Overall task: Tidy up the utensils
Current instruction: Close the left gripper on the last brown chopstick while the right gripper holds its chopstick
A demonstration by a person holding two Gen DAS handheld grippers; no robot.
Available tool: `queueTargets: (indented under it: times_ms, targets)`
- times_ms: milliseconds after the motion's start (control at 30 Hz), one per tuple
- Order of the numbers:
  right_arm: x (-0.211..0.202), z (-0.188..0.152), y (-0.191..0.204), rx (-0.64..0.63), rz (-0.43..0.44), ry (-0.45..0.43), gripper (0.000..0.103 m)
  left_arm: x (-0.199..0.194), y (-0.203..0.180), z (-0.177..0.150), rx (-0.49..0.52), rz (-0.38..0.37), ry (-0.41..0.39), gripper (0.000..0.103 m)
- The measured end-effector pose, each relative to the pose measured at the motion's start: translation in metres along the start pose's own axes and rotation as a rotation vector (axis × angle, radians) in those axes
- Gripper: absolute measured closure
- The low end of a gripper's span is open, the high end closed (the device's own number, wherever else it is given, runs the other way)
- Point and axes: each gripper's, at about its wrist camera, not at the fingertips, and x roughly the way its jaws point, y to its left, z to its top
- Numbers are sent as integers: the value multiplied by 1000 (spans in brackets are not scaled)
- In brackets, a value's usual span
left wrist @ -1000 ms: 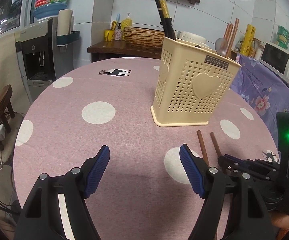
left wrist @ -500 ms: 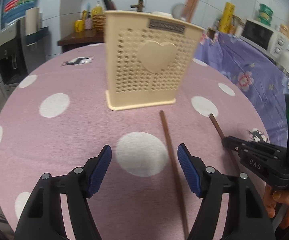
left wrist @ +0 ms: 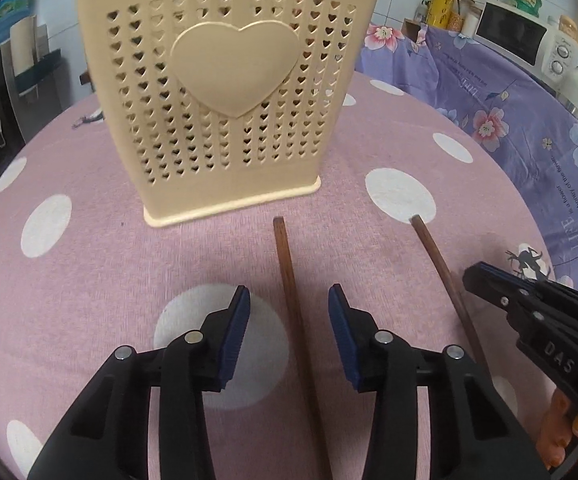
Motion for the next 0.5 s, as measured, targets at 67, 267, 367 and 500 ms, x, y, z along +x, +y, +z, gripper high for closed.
queueTargets:
  times_ms: [67,267,367,500]
  targets:
    - [0,1,0,-1,-4,-2,95,4,-2,5,1,5,1,62]
    - [1,2,0,0,-5,-3,95,14,-7,18,28,54,-4,84]
    - [1,4,-1,-2,-6,-5,95,15,-8,19,33,68,-5,94]
    - [1,8,-1,-4,-3,-10,92,13,-5,17,17,52,-9,94]
